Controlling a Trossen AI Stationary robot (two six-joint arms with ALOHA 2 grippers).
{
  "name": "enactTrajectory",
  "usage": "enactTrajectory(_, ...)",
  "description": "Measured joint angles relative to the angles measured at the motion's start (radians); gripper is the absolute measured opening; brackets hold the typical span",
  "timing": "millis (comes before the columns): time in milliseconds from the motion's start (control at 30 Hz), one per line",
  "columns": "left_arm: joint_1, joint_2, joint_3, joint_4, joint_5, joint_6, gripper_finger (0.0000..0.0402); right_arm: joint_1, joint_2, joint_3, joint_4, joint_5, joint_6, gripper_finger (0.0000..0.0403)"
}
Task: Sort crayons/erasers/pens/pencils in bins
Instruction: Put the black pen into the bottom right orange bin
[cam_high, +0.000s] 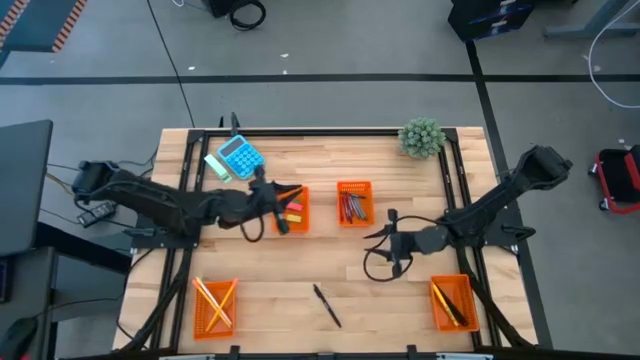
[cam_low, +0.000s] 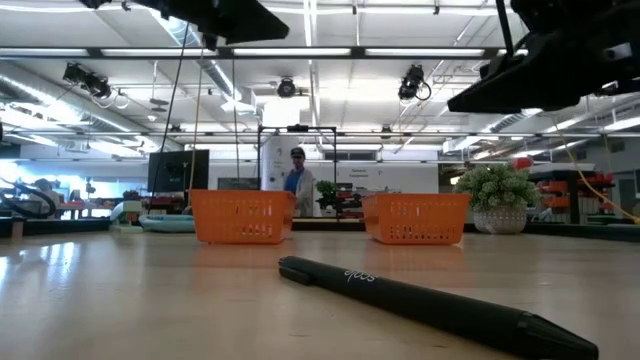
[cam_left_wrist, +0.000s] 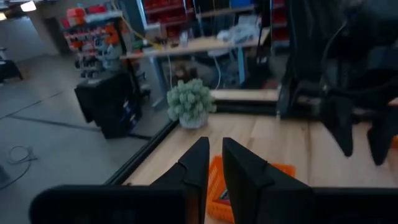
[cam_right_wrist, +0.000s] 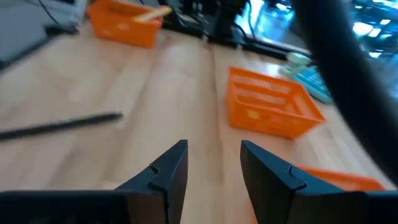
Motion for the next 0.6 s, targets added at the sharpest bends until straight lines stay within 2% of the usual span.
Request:
enactTrajectory(100, -0.011, -0.047, -0.056, 0.058, 0.000, -0.004, 0.0051, -0.036, 0.000, 0.000, 0.021, -0.077, 0.000, 0.0154)
enactTrajectory(267, -0.012, -0.073, -0.077, 0.067, 0.002, -0.017, 0.0054, -0.080, 0.009, 0.000, 0.048, -0.129, -0.014, 0.0154)
enactTrajectory(367, -0.012, -0.073, -0.077, 0.071, 0.025, -0.024, 0.0056, -0.104, 0.045, -0.001, 0.148, -0.174, -0.041, 0.0154)
enactTrajectory(500, -0.023, -0.073, -0.077, 0.073, 0.038, -0.031, 0.0052, -0.146, 0.142, 0.004, 0.374, -0.276, -0.136, 0.0154)
enactTrajectory(600, -0.043, -0.073, -0.077, 0.082, 0.036, -0.020, 0.0047, -0.191, 0.234, 0.066, 0.476, -0.335, -0.214, 0.0154)
